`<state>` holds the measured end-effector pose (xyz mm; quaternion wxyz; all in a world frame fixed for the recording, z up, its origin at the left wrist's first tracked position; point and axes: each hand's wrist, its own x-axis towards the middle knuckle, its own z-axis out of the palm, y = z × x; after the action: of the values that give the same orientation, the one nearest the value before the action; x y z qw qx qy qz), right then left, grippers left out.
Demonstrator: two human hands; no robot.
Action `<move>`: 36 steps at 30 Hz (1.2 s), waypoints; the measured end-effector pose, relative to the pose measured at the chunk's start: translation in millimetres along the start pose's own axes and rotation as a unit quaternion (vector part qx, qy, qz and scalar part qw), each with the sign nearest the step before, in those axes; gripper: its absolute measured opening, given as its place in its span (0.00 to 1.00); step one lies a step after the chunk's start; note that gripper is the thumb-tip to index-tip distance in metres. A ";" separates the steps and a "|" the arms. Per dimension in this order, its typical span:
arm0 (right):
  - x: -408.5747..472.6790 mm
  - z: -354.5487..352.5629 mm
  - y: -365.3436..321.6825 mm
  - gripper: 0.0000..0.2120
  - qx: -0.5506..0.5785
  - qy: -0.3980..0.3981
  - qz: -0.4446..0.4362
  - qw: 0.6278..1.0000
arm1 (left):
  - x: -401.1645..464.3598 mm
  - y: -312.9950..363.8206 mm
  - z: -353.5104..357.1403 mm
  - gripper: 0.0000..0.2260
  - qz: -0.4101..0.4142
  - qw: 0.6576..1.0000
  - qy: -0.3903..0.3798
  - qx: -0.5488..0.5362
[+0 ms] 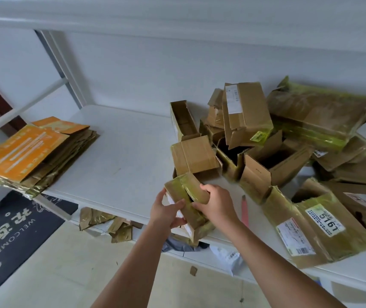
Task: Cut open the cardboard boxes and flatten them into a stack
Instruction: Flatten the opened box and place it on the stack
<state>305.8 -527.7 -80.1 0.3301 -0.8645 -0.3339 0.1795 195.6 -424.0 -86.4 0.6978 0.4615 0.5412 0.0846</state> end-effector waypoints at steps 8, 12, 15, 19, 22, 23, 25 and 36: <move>2.2 -4.6 -5.8 0.32 -0.036 -0.029 0.002 0.999 | 1.9 -1.1 0.4 0.35 -0.003 1.000 0.001 -0.004; 6.3 -12.1 -4.6 0.34 -0.001 -0.054 0.017 0.998 | 2.3 -1.1 0.4 0.36 -0.005 1.000 -0.004 -0.014; 8.8 -16.9 -3.5 0.35 0.022 -0.071 0.039 0.996 | 2.1 -0.9 0.3 0.36 -0.010 1.000 -0.004 -0.019; 9.1 -26.6 -2.5 0.33 0.040 -0.107 0.072 0.991 | 1.2 -0.3 1.0 0.35 -0.011 1.000 -0.001 -0.026; 7.0 -35.6 -2.9 0.30 0.061 -0.122 0.068 0.988 | -0.1 0.3 1.9 0.35 -0.012 0.999 0.000 -0.030; 4.2 -39.7 -7.8 0.30 0.073 -0.124 0.070 0.987 | -0.6 0.8 2.1 0.35 -0.013 1.000 0.000 -0.029; 8.6 -37.4 -0.8 0.30 0.079 -0.126 0.069 0.986 | -1.2 1.5 2.4 0.35 -0.013 0.999 -0.001 -0.030; 22.5 -36.7 10.2 0.30 0.154 -0.160 0.077 0.972 | -5.1 5.1 3.9 0.35 -0.020 0.999 0.001 -0.037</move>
<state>346.0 -534.3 -62.8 0.3871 -0.7863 -0.2829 0.3896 198.7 -426.5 -79.3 0.7154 0.4245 0.5474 0.0913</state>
